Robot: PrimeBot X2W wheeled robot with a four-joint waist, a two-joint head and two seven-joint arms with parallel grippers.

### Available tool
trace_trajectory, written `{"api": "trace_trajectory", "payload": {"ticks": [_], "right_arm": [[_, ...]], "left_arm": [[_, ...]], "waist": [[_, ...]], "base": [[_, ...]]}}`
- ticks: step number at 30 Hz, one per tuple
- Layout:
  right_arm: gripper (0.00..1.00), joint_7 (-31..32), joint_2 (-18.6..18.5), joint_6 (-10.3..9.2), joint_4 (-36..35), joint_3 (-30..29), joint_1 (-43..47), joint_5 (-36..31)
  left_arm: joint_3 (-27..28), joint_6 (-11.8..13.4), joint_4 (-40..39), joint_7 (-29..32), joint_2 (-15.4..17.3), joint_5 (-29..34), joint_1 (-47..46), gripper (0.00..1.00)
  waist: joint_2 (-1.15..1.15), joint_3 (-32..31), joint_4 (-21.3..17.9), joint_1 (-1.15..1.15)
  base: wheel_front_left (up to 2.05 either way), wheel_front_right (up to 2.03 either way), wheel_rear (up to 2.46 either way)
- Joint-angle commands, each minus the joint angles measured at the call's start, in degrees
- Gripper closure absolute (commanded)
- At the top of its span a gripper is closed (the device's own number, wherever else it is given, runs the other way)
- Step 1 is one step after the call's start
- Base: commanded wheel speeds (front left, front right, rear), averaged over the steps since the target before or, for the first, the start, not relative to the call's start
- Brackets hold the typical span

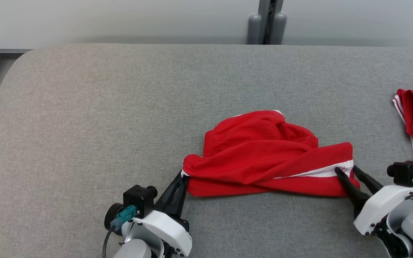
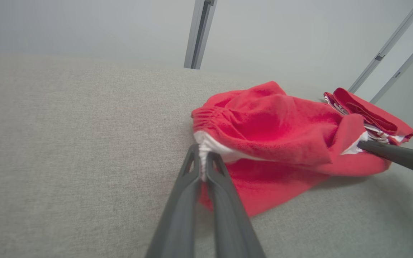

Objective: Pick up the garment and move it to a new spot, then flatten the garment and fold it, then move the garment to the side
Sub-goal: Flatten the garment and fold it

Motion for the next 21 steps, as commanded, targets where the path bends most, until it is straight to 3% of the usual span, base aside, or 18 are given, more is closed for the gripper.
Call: {"api": "trace_trajectory", "payload": {"ticks": [1, 9, 17, 21], "right_arm": [[1.0, -0.27, -0.67, 0.01, 0.15, 0.34, -0.36, 0.35], [1.0, -0.3, -2.79, 0.01, -1.94, -0.99, 0.03, -0.24], [1.0, -0.31, -5.74, 0.01, -9.38, -9.62, 1.71, -2.61], [1.0, -0.31, -8.18, 0.01, -13.77, -13.4, 2.11, -4.17]], "left_arm": [[0.0, 0.22, 0.07, -0.27, 0.23, -0.33, -1.0, 1.0], [0.03, 0.72, -0.11, -0.41, 0.22, -0.7, -1.02, 1.0], [0.59, -0.93, -3.21, -0.24, 0.25, -2.25, -1.7, 1.0], [0.64, -1.92, -6.88, 2.21, 1.99, -2.93, -3.8, 1.0]], "waist": [[0.0, 0.01, 0.2, 0.0], [0.0, -0.59, 0.05, 0.0], [0.0, -2.93, -1.03, 0.0], [0.0, -4.92, -1.66, 0.0]], "base": [[0.0, 0.0, 0.0], [0.0, 0.0, 0.0], [0.0, 0.0, 0.0], [0.0, 0.0, 0.0]]}}
